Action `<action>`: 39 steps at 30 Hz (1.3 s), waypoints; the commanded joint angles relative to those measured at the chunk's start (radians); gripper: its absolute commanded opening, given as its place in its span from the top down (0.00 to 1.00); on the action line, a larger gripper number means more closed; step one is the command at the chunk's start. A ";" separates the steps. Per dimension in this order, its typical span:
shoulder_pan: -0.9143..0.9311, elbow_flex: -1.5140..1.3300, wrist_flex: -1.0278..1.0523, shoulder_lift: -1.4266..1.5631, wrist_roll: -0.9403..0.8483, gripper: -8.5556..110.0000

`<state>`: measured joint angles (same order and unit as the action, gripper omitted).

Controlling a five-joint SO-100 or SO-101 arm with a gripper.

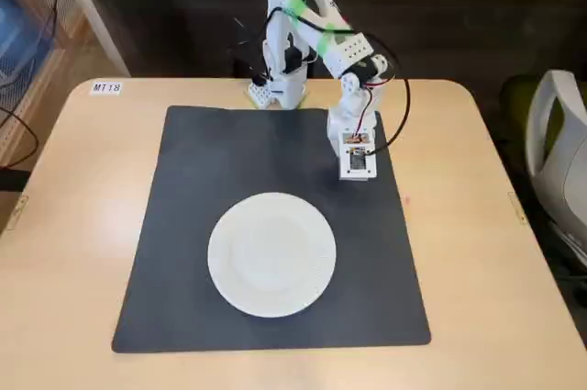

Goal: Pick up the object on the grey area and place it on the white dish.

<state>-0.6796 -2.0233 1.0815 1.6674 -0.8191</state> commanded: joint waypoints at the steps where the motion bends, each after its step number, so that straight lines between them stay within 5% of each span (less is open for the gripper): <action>1: 0.032 0.048 -0.032 0.021 0.002 0.78; 23: 0.529 0.451 0.034 0.005 0.264 0.80; 39: 0.637 0.893 0.156 -0.400 0.388 0.80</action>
<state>-0.0598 -1.2333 1.2257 1.2824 -0.4541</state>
